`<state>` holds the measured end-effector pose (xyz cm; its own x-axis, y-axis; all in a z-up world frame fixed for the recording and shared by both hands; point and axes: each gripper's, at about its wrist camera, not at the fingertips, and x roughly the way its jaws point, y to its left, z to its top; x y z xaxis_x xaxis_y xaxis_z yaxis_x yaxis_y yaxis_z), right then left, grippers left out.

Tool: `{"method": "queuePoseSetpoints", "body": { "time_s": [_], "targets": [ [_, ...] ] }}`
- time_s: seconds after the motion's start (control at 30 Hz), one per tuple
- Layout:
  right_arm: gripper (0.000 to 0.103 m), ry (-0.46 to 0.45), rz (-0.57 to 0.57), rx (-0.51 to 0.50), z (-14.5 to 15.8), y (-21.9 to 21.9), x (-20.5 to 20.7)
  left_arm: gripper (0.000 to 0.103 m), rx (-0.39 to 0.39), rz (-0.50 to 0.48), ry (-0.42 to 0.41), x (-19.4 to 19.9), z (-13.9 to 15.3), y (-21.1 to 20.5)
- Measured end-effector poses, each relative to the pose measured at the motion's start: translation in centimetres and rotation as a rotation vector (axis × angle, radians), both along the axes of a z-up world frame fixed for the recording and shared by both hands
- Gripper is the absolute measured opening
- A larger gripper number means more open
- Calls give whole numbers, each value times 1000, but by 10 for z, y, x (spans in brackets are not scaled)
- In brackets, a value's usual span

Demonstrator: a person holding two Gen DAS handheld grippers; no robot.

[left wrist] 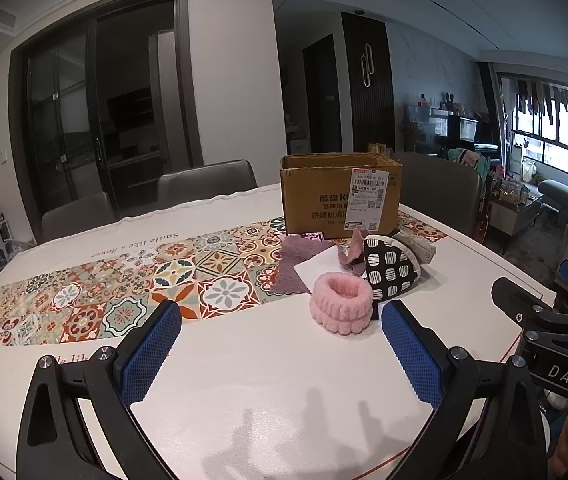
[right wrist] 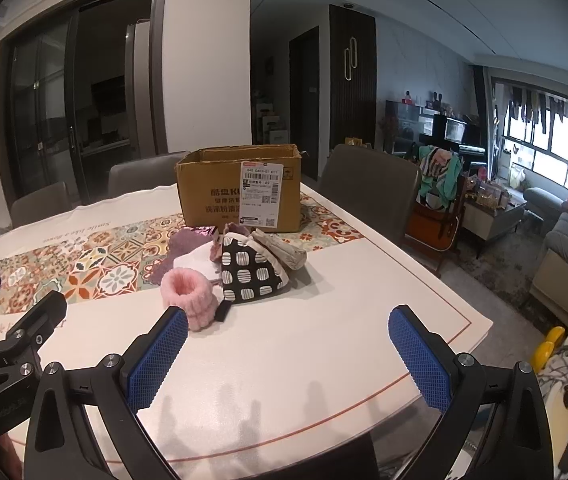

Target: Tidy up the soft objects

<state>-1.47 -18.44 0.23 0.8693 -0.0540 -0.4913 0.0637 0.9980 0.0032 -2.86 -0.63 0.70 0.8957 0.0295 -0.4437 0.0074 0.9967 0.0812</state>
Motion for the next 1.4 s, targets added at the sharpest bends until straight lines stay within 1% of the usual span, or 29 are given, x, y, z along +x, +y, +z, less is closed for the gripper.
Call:
{"method": "queuePoseSetpoints", "body": {
  "time_s": [0.23,0.27,0.37,1.4],
  "targets": [
    [102,-1,-2,4,-1,4,2,102,4,-4,3,-2,0,-2],
    [102,0,-2,9,4,-3,-4,102,5,-5,2,-2,0,-3],
    [102,1,-4,13,7,-3,-3,102,6,-5,1,-2,0,-3],
    [102,-3,-3,21,6,-5,-4,102,5,-11,0,-2,-1,-3]
  ]
}}
